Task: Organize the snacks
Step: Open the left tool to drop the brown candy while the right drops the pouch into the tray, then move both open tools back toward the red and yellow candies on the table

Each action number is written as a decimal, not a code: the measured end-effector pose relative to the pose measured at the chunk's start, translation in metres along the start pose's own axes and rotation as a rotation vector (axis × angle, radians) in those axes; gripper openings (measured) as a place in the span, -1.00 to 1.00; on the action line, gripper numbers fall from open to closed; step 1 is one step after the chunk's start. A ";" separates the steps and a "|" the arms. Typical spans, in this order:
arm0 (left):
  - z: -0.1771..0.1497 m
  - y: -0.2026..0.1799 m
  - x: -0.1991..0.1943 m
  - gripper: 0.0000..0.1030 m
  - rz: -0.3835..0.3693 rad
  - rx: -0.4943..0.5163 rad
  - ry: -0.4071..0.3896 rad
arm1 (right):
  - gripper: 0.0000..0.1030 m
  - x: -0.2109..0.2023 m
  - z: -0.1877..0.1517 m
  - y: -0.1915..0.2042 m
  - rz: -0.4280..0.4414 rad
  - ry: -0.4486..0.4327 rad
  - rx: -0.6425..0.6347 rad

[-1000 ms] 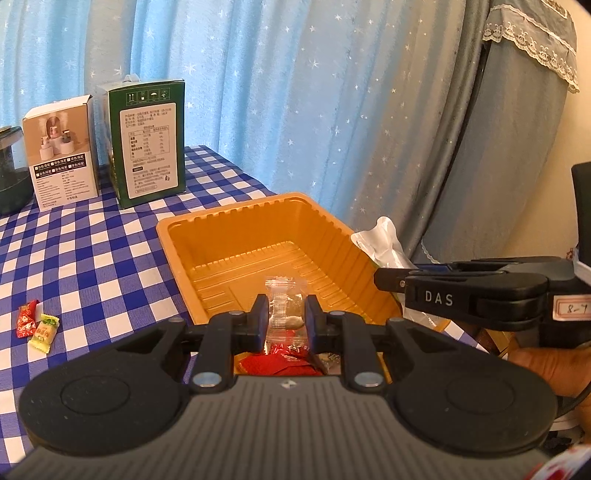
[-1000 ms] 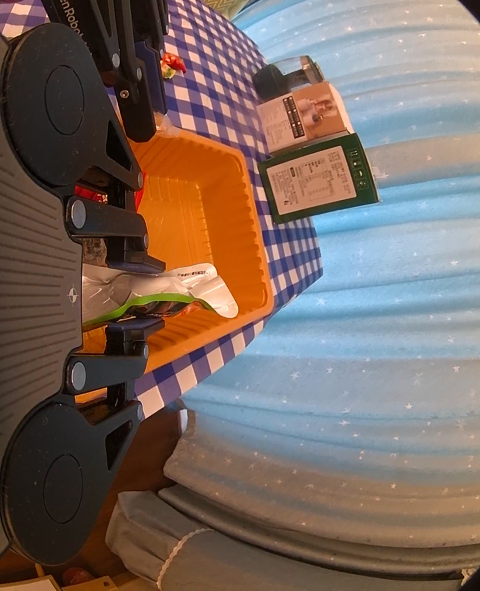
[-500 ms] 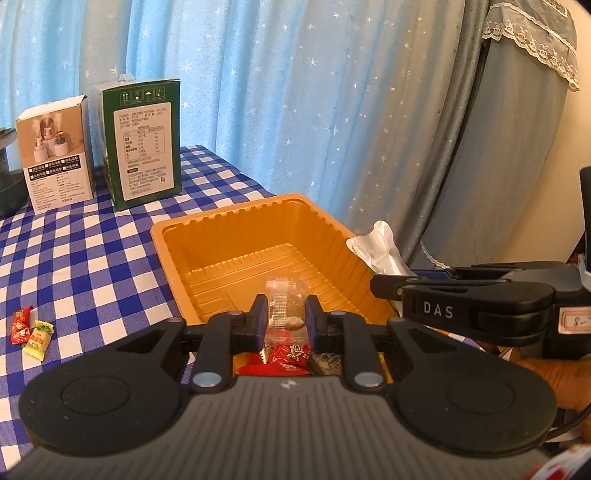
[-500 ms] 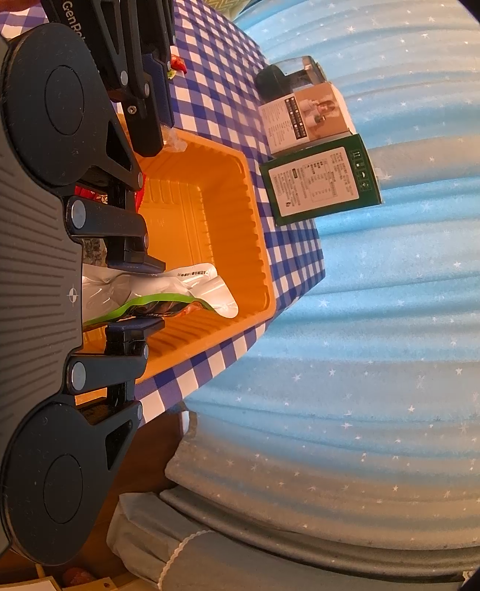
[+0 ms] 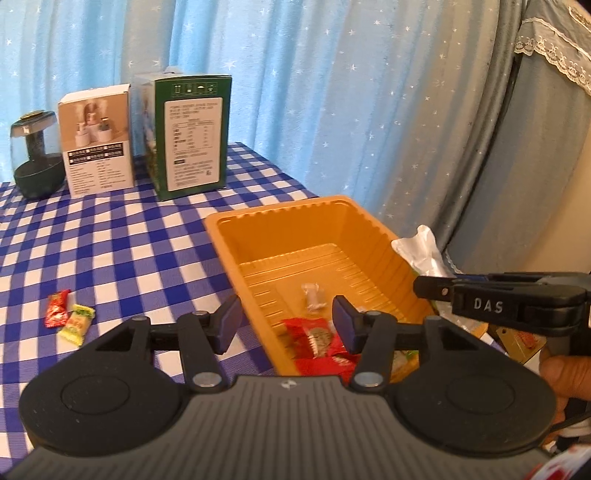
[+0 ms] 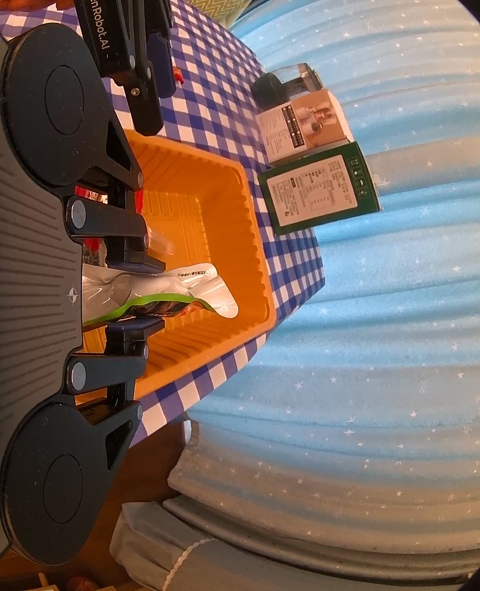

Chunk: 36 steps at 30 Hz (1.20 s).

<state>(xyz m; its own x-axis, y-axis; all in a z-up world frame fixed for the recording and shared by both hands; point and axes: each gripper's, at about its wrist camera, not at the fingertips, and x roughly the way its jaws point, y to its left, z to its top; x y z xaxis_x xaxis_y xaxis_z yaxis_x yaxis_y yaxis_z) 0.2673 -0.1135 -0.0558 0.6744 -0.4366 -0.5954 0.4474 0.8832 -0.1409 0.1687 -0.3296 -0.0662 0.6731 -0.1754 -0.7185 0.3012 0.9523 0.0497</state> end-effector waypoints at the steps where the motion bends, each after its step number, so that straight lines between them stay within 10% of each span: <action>1: -0.001 0.002 -0.002 -0.02 0.006 0.000 -0.001 | -0.50 0.000 0.000 0.001 0.002 -0.001 -0.002; 36: -0.020 0.060 -0.043 0.10 0.114 -0.051 -0.001 | -0.10 0.013 -0.005 0.048 0.021 0.021 -0.137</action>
<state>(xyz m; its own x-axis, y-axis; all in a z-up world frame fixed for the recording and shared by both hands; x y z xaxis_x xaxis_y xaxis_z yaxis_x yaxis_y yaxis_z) 0.2528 -0.0383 -0.0543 0.7196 -0.3330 -0.6093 0.3371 0.9347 -0.1127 0.1888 -0.2855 -0.0767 0.6640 -0.1508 -0.7324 0.1911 0.9811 -0.0288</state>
